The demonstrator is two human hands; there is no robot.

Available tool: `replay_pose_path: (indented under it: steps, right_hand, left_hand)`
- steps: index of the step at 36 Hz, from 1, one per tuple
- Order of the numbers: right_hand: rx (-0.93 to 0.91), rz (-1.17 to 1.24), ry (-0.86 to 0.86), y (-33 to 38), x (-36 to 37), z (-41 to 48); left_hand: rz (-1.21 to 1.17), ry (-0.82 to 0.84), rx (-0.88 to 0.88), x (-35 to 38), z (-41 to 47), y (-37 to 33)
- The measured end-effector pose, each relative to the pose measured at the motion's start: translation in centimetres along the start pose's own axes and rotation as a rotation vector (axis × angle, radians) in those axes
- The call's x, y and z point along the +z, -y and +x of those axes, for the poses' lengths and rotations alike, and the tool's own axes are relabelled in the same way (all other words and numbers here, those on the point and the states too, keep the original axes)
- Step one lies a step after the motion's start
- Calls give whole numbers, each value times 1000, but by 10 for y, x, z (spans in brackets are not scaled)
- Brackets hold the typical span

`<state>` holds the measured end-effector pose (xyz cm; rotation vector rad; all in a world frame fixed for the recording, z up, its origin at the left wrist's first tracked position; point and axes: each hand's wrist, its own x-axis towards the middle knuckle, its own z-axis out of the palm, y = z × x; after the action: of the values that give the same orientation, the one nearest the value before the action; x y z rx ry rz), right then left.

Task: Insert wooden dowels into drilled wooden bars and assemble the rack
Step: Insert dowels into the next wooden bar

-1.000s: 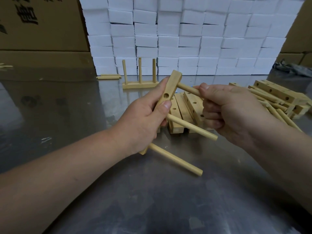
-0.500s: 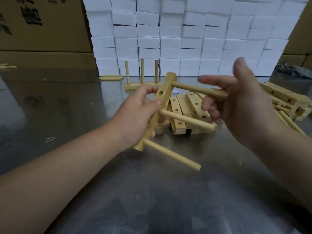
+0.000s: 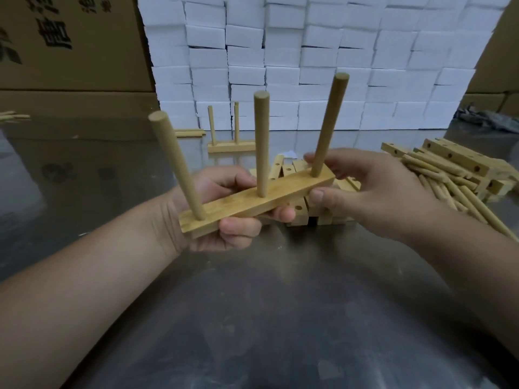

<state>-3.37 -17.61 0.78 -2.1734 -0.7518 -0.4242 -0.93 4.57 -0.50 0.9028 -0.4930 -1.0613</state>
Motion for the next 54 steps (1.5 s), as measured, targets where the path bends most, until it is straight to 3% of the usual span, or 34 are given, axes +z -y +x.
replay_pose_path:
  steps: [4,8,10,14,16,19,25,32,39,42,49,54]
  right_hand:
    - [-17,78,16,0,2,1]
    - [37,302,25,-4,2,1]
    - [74,375,-8,-6,0,1]
    - [173,355,-151,-14,-5,4]
    - [215,326,-228,-19,-5,6]
    - [257,293,-291,-25,-5,7]
    - [267,271,-327,-27,-1,7]
    - [245,145,-375,-22,1,4]
    - [364,-26,-579,-15,5,4]
    - [251,-158,-662,-8,6,1]
    - [-159,-251,-234,17,40,-12]
    - [-371,-388,51,24,55,-19]
  left_hand:
    - [-20,38,-30,-5,-1,-2]
    - [-90,-40,20,-8,-6,-7]
    - [-82,-164,94,-8,-8,-12]
    - [75,-587,409,-10,-2,-13]
    - [249,-765,539,-12,4,-9]
    - [521,-899,615,-17,8,-1]
    - [797,-1066,702,-23,10,1]
    - [964,-1094,637,-26,8,-3]
    - [858,-1175,684,-34,7,-9]
    - [812,-1284,684,-45,-1,-22]
    - [889,-1558,619,-77,-29,-38]
    - [1184,-1667,296,-99,-37,-40]
